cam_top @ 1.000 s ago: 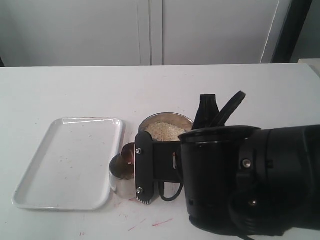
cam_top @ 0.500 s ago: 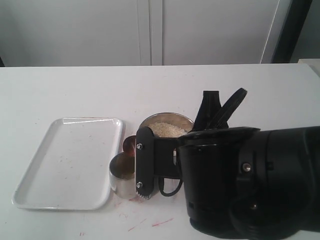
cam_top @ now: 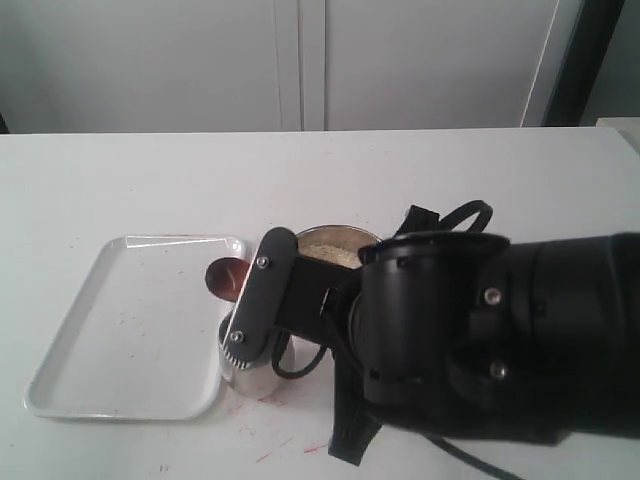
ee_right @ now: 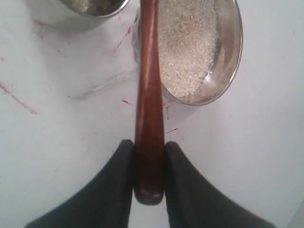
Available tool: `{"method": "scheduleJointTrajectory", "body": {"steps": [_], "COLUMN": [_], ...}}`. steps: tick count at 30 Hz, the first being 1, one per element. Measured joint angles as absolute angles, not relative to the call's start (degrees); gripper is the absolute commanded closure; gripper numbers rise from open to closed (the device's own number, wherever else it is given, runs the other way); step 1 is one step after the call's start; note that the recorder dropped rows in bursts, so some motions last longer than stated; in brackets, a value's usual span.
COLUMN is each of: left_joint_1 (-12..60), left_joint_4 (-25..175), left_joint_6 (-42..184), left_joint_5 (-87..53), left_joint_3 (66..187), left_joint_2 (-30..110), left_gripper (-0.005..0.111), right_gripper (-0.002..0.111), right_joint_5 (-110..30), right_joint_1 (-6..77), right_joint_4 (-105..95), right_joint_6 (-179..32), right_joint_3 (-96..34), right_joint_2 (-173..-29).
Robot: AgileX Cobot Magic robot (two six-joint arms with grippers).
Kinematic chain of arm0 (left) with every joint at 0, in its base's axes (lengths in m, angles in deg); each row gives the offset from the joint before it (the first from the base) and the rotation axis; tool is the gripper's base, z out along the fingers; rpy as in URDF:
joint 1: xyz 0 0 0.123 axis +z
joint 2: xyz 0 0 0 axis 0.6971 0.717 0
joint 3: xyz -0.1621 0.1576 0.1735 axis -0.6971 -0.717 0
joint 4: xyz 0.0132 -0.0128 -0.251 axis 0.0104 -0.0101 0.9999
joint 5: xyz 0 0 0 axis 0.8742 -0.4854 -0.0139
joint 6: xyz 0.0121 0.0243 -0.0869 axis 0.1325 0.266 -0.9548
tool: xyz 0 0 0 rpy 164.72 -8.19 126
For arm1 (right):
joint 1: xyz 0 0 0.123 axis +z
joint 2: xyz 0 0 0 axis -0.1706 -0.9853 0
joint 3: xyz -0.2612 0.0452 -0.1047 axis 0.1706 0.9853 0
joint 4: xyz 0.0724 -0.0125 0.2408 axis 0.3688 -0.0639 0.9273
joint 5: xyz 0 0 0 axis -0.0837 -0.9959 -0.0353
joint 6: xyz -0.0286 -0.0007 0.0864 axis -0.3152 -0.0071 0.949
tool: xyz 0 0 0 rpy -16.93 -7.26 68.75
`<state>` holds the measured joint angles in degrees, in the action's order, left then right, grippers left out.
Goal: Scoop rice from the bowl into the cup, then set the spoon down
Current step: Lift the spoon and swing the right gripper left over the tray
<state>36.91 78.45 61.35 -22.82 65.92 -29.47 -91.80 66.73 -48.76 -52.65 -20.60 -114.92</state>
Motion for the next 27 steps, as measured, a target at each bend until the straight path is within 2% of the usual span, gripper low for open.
{"method": "scheduleJointTrajectory", "body": {"steps": [12, 21, 27], "left_joint_1": [36.9, 36.9, 36.9], "left_joint_4": [78.5, 78.5, 78.5], "left_joint_6": [61.4, 61.4, 61.4], "left_joint_5": [-22.8, -22.8, -22.8], "left_joint_3": [65.9, 65.9, 65.9], "left_joint_2": [-29.5, -29.5, -29.5], "left_gripper": [0.092, 0.092, 0.092], "right_gripper": [0.108, 0.108, 0.108], "right_joint_5": [-78.7, -72.5, -73.1], "right_joint_1": [57.0, 56.2, 56.2], "right_joint_4": [-27.0, -2.7, 2.2], "right_joint_6": [-52.0, -59.9, -61.8], "right_joint_3": [-26.7, -33.0, -38.5], "right_joint_2": [-110.6, -113.3, -120.4]}}
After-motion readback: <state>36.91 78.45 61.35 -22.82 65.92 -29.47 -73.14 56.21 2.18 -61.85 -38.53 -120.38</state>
